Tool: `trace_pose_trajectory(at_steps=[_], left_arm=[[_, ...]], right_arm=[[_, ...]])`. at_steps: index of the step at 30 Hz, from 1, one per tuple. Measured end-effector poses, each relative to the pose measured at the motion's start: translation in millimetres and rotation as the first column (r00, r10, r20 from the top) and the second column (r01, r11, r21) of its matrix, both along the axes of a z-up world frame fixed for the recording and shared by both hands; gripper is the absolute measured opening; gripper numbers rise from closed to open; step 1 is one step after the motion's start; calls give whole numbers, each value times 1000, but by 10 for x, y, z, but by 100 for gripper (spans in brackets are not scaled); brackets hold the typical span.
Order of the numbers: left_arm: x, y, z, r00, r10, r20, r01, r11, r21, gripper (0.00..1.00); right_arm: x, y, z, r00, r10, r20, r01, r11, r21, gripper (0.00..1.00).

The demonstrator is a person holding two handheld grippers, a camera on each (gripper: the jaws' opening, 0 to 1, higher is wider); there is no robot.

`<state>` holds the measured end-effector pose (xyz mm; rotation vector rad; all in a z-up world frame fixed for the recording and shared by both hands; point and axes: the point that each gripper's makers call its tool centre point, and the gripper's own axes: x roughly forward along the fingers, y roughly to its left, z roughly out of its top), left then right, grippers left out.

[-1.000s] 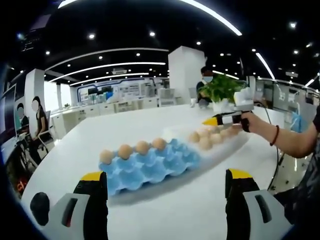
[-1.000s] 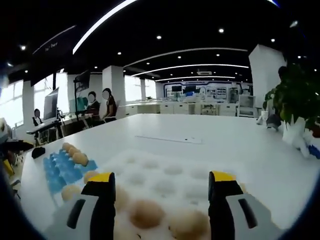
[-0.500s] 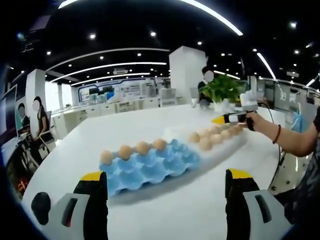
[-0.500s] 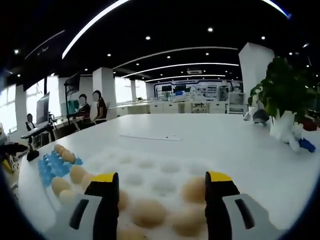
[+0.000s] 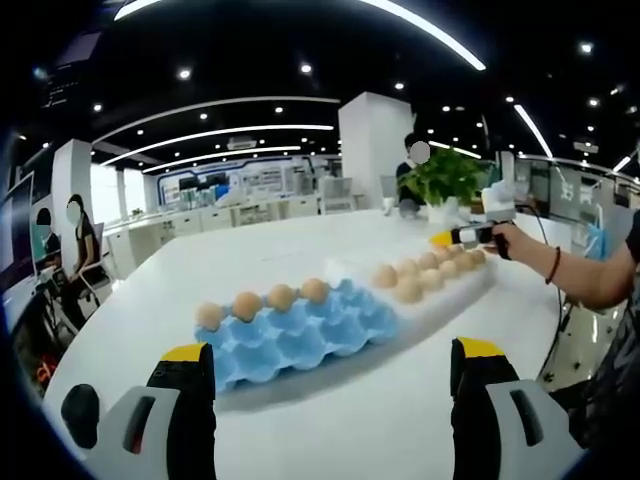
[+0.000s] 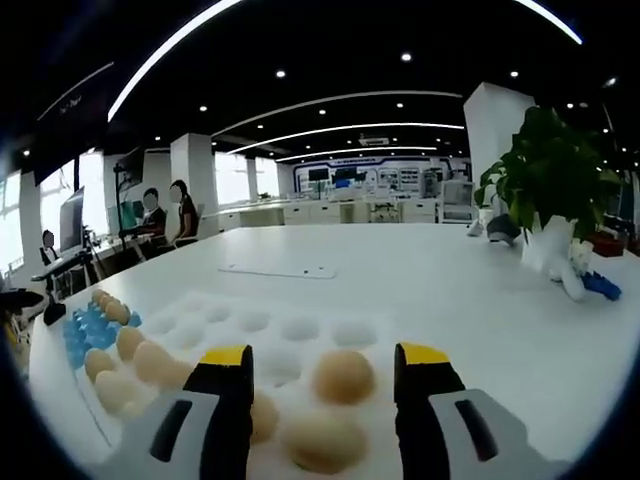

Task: Place the egg into an empty slot of the egg tray after lifting it from the table, then release the egg inside the slot.

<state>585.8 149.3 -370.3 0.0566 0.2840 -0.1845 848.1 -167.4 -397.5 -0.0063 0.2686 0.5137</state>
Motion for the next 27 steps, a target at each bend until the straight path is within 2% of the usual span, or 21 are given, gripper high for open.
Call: trace_pose_trajectory(at_steps=[7,9,14,16,18,21,27], left_arm=[[-3,17,-12,1000,9,-4,-9,1000,4,100],[-5,28,-32,1000,13,-10,-13,1000,3,100],[2,63,-38,1000,30,-7,-30,1000,4,100],[3,68,-42,999,31,-7,-31,1000,4,100],[2,70,-51,999,32,-9,-32,999,7,100],[-5,69,-58,999,31,-9,-31,999,8,100],[-44,120,-77,999,43,-14,-43,999,10,100]], right_arm=[[67,-14,-101,998,-29,-49,27,999,-36,44],[74,-57,-163,995,-64,-82,59,997,-59,41],[128,-22,-180,993,-81,-86,74,994,-81,38],[166,-34,-227,986,-103,-128,94,993,-73,37],[190,-53,-220,983,-129,-128,119,989,-83,36],[211,-44,-239,981,-151,-122,133,981,-140,35],[238,-67,-243,976,-178,-127,160,977,-144,31]])
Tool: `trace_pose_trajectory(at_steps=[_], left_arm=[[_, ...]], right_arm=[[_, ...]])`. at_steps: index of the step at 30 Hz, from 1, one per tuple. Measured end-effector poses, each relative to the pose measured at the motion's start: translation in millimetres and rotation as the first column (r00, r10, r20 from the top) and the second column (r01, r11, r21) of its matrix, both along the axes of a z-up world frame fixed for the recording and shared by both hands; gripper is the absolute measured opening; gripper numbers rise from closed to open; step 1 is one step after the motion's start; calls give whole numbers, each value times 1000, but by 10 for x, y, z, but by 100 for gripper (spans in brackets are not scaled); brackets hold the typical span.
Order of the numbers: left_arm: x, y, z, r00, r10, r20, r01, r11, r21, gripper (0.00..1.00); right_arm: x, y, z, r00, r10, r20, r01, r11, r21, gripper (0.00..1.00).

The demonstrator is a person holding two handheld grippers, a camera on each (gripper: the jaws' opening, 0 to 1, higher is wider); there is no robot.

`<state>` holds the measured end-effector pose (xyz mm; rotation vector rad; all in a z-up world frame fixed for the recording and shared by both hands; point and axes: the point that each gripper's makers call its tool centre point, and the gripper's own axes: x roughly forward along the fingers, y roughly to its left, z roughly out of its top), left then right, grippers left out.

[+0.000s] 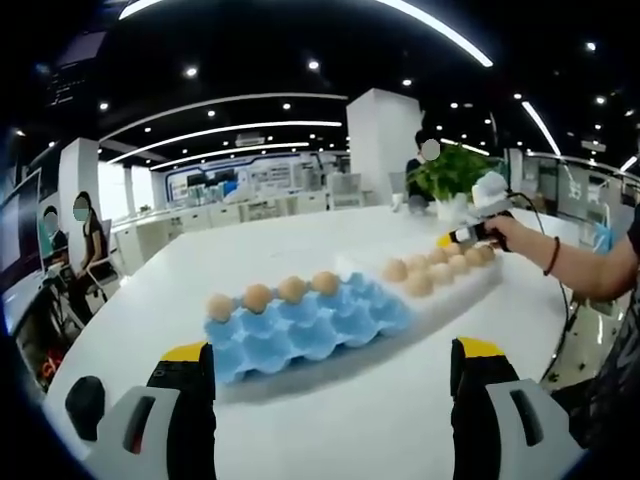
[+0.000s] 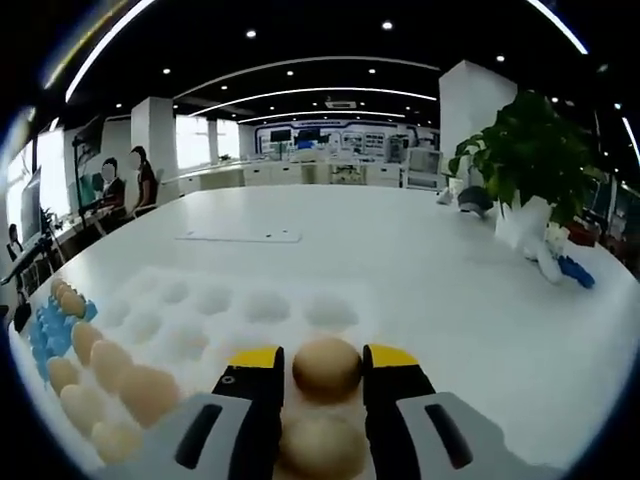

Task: Place the egg into an empty slot of the egg tray after lifting it from the table, then release the egg inside the slot.

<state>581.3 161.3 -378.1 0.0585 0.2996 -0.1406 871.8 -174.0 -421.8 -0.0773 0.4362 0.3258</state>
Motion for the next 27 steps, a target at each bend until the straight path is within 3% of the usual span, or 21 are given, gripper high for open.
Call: trace_pose_trajectory(at_steps=[15,19,27], left_arm=[[-49,50,42,1000,13,16,-13,1000,-4,99],[-82,77,33,1000,20,13,-20,1000,-4,99],[-107,126,47,999,32,18,-32,999,-5,99]], right_arm=[[12,-28,23,999,-28,-23,29,999,39,28],[28,-56,42,999,-38,-28,41,996,79,28],[-4,-65,101,999,-38,5,37,992,120,28]])
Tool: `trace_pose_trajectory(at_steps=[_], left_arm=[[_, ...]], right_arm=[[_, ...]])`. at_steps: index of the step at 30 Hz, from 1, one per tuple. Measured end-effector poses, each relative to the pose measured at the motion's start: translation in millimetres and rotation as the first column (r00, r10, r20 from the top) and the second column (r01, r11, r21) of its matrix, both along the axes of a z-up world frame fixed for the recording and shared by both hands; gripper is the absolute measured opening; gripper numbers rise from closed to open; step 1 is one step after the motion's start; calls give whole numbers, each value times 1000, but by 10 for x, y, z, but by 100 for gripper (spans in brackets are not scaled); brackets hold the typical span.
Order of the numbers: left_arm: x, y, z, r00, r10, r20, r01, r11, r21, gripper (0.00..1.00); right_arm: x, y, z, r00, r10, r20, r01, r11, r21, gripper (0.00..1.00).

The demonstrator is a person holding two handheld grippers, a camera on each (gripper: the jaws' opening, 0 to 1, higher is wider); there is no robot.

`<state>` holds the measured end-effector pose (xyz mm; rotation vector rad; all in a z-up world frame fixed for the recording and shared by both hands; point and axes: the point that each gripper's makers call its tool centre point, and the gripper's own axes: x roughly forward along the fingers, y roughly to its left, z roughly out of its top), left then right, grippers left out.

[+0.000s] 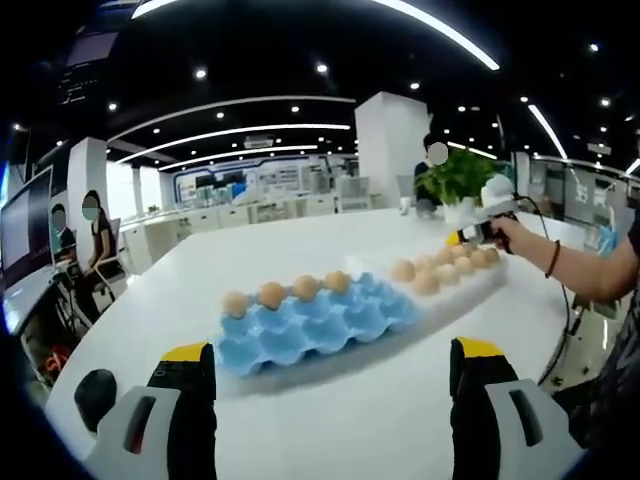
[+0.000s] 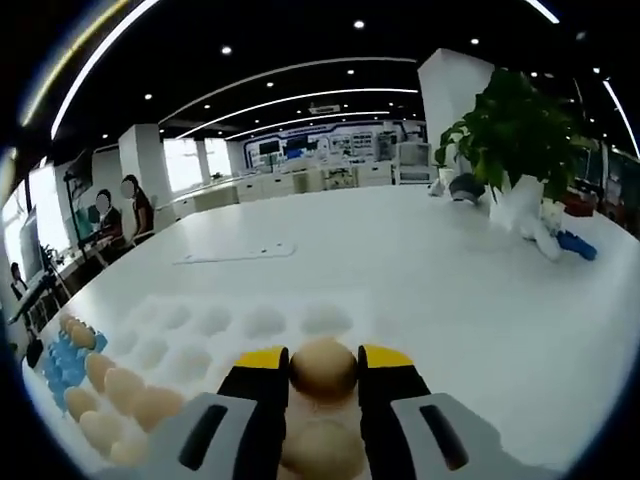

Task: Place the egg into an empty slot of the egg tray after lifting it from the table, then release the egg inside the slot.

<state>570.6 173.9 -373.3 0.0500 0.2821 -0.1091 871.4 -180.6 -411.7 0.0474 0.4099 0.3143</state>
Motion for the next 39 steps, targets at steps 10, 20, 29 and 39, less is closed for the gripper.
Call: trace_pose_trajectory(at_steps=[10,20,29,39], left_arm=[[21,-28,11,1000,-13,7,13,1000,3,99],[31,-60,47,1000,-26,15,26,1000,6,99],[-1,-53,33,1000,-23,12,23,1000,7,99],[-32,-33,34,1000,-20,13,20,1000,9,99]], right_arm=[[-49,-48,156,998,3,66,-4,1000,20,28],[-63,-31,218,996,17,89,-18,1000,13,28],[-136,89,295,993,52,109,-54,998,19,28],[-172,306,310,988,105,109,-108,994,20,28]])
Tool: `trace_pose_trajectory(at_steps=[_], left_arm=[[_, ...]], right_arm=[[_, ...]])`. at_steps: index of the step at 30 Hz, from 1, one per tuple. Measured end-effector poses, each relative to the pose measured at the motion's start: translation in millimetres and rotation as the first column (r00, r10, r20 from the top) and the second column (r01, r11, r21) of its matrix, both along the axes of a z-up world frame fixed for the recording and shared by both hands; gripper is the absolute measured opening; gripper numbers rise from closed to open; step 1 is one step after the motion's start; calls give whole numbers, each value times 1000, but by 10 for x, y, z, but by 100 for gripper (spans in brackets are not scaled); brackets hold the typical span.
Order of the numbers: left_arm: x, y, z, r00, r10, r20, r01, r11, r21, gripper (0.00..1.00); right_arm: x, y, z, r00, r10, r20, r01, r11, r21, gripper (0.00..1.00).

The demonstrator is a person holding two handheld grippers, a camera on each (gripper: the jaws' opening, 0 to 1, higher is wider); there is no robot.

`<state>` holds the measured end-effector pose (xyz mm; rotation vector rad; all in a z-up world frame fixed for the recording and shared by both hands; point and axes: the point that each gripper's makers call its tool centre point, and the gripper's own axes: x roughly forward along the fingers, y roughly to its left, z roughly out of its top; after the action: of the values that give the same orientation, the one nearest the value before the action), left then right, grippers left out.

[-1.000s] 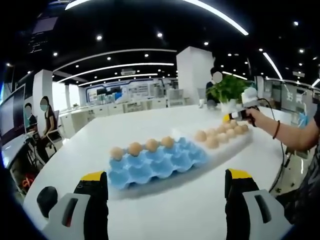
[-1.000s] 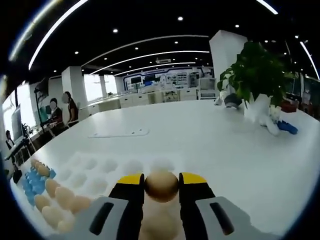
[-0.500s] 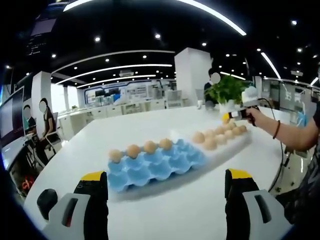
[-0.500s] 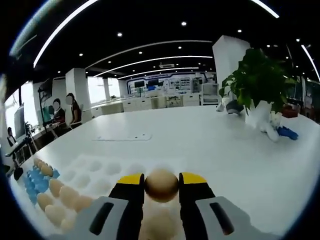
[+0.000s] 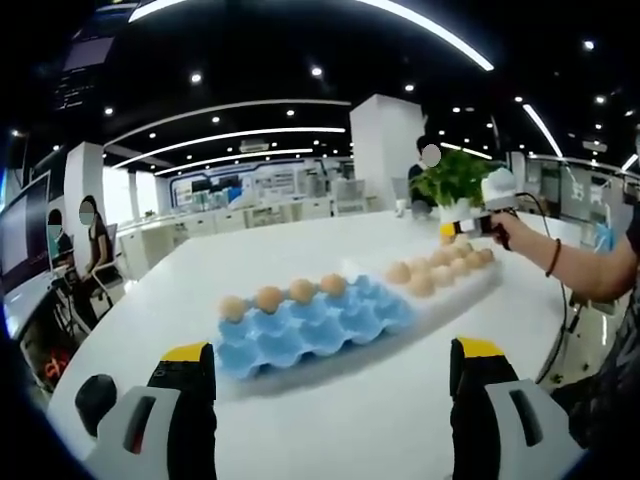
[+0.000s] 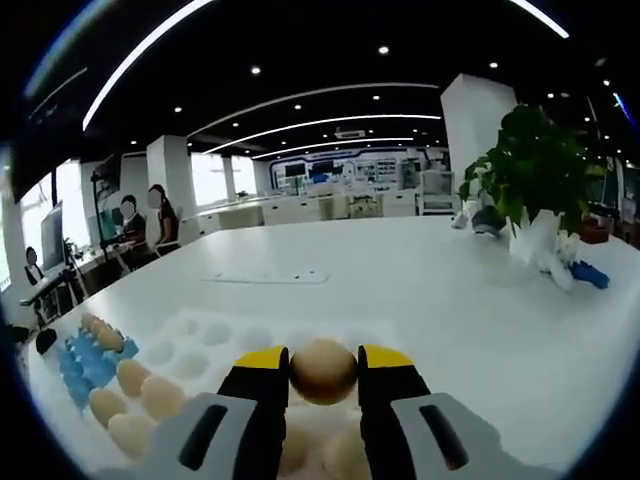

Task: Place the egg into an empty slot of the egg tray after lifting it from the table, then release the egg inside the slot.

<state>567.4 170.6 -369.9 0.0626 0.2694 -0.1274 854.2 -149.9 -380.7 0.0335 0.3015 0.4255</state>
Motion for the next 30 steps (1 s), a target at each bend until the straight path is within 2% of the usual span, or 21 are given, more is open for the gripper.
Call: trace_pose_trajectory(at_steps=[30], left_arm=[[-34,52,-61,1000,8,-10,-8,1000,8,99]], right_arm=[[-152,592,27,990,144,-5,-144,989,27,28]])
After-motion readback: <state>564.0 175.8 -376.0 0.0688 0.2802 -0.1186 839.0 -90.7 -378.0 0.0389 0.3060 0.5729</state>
